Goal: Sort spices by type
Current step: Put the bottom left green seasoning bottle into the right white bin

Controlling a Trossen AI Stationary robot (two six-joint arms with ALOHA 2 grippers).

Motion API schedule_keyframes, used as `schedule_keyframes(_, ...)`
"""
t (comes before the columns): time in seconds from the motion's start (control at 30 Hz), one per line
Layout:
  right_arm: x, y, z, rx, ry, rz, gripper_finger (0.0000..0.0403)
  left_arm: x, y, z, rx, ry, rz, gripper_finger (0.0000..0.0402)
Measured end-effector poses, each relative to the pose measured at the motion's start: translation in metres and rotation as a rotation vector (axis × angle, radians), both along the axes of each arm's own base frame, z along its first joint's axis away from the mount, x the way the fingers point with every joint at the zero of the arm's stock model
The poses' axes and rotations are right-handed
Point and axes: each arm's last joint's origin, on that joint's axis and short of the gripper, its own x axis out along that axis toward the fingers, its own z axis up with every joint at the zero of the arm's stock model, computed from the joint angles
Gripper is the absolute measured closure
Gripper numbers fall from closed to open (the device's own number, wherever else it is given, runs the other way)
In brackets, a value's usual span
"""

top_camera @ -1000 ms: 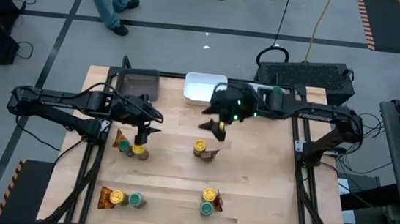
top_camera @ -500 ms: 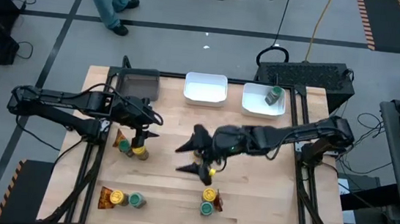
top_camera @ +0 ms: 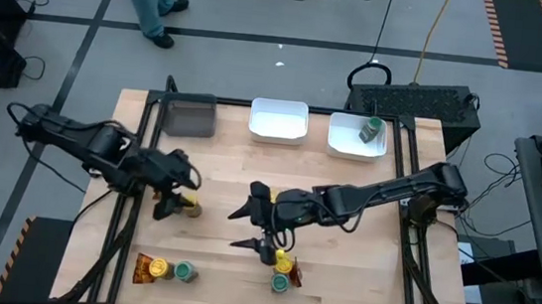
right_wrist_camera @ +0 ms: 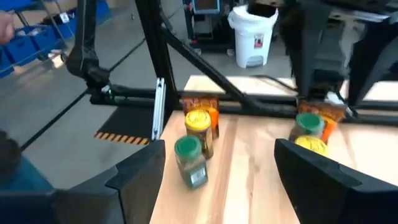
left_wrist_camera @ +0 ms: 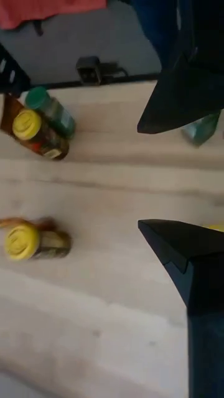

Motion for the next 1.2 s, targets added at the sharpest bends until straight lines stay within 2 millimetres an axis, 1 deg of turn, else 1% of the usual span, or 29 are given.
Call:
schedule_keyframes(0.17,0.023,0.015,-0.026,0.014,-0.047,0.021,0.0117,-0.013,-0.015,0.003,-0.064,0.070,0.079,0.0159)
schedule_keyframes(0.27,0.043,0.028,-0.036,0.017,-0.065,0.029,0.0117,-0.019,-0.021,0.000,-0.038,0.098,0.086,0.0159)
schedule_keyframes(0.37,0.066,0.040,-0.042,0.007,-0.089,0.017,0.0117,-0.022,-0.022,-0.002,0.009,0.106,0.097,0.0159)
schedule_keyframes(0.5,0.098,0.050,-0.056,0.001,-0.105,0.024,0.0117,-0.022,-0.021,-0.004,0.061,0.095,0.093,0.0159)
schedule_keyframes(0.63,0.120,0.055,-0.061,0.037,-0.115,0.018,0.0117,-0.022,-0.021,-0.004,0.070,0.094,0.083,0.0159)
schedule_keyframes(0.73,0.130,0.058,-0.067,0.043,-0.114,0.018,0.0117,-0.023,-0.020,-0.005,0.100,0.100,0.073,0.0159)
schedule_keyframes(0.83,0.136,0.060,-0.080,0.055,-0.082,0.014,0.0117,-0.026,-0.017,-0.007,0.159,0.120,0.102,0.0159)
schedule_keyframes(0.97,0.139,0.061,-0.098,0.065,-0.032,0.006,0.0117,-0.030,-0.014,-0.009,0.218,0.148,0.125,0.0159)
schedule_keyframes(1.07,0.141,0.064,-0.111,0.053,-0.005,0.010,0.0117,-0.031,-0.013,-0.010,0.229,0.158,0.126,0.0159)
schedule_keyframes(1.2,0.142,0.068,-0.122,0.037,0.012,0.019,0.0117,-0.031,-0.013,-0.010,0.231,0.157,0.128,0.0159)
